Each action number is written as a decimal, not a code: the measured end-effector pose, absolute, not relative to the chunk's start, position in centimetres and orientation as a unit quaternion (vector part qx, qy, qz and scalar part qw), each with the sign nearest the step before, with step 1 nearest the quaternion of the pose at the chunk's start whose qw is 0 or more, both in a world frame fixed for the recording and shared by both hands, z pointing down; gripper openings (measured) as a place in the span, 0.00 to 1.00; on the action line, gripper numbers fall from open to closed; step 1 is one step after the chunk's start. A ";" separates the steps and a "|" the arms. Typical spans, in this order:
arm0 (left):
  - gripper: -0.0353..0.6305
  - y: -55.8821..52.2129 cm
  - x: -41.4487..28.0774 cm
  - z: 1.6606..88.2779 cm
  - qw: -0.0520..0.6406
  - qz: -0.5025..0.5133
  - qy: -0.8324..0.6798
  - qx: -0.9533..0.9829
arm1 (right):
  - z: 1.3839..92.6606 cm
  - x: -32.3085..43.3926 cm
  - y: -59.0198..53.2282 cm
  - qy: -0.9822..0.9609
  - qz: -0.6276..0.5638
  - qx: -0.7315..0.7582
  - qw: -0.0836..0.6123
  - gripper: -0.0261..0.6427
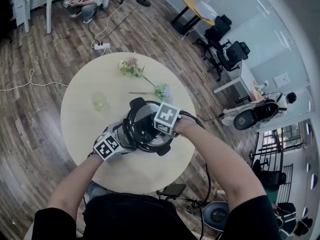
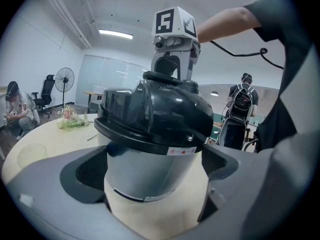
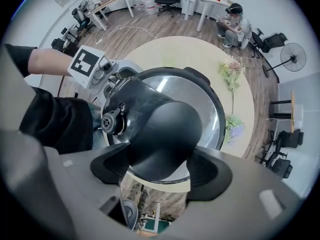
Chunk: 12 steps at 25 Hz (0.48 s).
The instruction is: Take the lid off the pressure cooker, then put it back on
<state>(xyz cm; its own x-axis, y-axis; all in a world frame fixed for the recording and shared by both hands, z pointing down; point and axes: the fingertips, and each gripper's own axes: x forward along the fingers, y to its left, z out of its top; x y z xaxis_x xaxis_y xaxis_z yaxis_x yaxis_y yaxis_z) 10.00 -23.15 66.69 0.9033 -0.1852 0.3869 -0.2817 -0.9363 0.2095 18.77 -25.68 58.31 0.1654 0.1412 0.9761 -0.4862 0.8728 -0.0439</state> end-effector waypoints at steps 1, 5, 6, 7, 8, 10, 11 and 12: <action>0.90 -23.1 10.0 66.7 0.132 0.183 -0.120 0.967 | 58.3 18.8 -25.7 -0.616 0.213 0.147 0.744 0.57; 0.88 -23.3 9.3 66.2 0.136 0.172 -0.124 0.968 | 58.4 18.7 -25.8 -0.654 0.245 0.182 0.692 0.56; 0.88 -23.3 9.0 65.8 0.133 0.170 -0.125 0.968 | 58.3 18.7 -25.8 -0.663 0.260 0.192 0.675 0.57; 0.87 -23.3 8.6 65.4 0.128 0.170 -0.125 0.969 | 58.1 18.9 -25.7 -0.671 0.274 0.204 0.658 0.57; 0.87 -23.2 8.2 64.9 0.124 0.170 -0.126 0.969 | 57.7 19.3 -25.7 -0.680 0.285 0.216 0.641 0.57; 0.87 -23.0 7.1 63.8 0.131 0.160 -0.132 0.969 | 56.5 20.4 -25.5 -0.699 0.289 0.243 0.608 0.57; 0.87 -22.8 6.4 63.1 0.136 0.152 -0.136 0.969 | 55.8 20.8 -25.2 -0.710 0.290 0.256 0.589 0.57; 0.85 -22.5 5.5 62.3 0.139 0.142 -0.139 0.970 | 55.2 21.1 -24.7 -0.722 0.293 0.268 0.566 0.57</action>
<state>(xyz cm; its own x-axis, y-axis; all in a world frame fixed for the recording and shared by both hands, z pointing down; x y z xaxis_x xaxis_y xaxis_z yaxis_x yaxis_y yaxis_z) 5.46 -22.54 62.26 0.9209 -0.2311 0.3138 -0.3100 -0.9223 0.2306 21.05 -24.72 55.16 -0.2150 -0.0548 0.9751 -0.7189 0.6847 -0.1200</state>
